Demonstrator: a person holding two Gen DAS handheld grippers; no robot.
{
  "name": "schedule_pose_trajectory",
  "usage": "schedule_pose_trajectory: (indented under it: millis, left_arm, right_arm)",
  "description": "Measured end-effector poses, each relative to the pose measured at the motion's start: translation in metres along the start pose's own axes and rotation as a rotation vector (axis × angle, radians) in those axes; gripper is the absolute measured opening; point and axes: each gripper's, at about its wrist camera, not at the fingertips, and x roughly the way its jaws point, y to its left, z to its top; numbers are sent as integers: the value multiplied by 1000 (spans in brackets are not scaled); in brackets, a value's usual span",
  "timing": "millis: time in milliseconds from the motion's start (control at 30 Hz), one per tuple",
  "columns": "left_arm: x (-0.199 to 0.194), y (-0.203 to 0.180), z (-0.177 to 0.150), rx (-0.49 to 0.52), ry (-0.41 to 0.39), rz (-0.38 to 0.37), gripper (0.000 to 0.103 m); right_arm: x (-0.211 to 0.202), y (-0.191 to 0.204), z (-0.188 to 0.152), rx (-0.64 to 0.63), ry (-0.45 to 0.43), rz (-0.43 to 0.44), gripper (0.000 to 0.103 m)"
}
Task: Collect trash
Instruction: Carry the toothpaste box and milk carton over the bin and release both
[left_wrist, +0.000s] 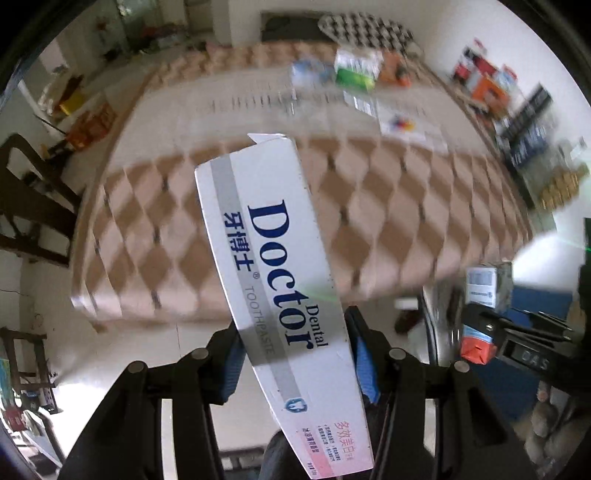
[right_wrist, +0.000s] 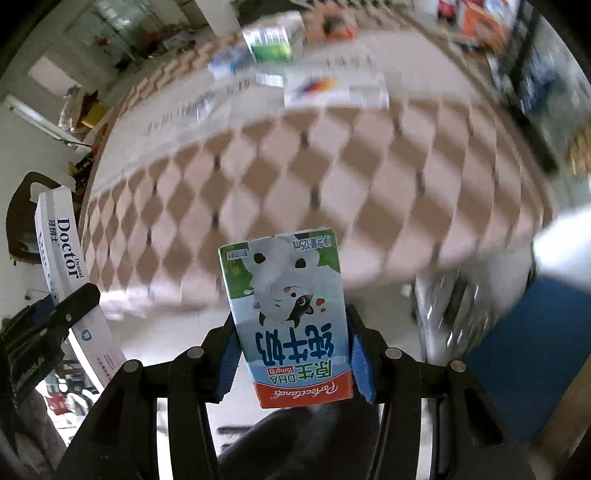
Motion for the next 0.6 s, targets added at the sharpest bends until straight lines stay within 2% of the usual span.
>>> schedule_pose_trajectory:
  millis: [100,267,300,467,600]
  left_arm:
    - [34,7,-33,-3,95,-30,48]
    - [137,14,-73,-27,260,-86,48]
    - [172,16,-80,-42,300,-88,48]
    - [298,26,-99,-97,413,-119,48]
    - [388,22,-105,-84,483,-162,50]
  right_arm:
    - [34,-4,-49,53,86,-14,53]
    - [115,-26,-105,130,210,-15,53]
    - [137,-32,-115,149,231,-15,53]
    - [245,-57,-145,215,296,3,53]
    - [324,-69,-156,229,328,15,53]
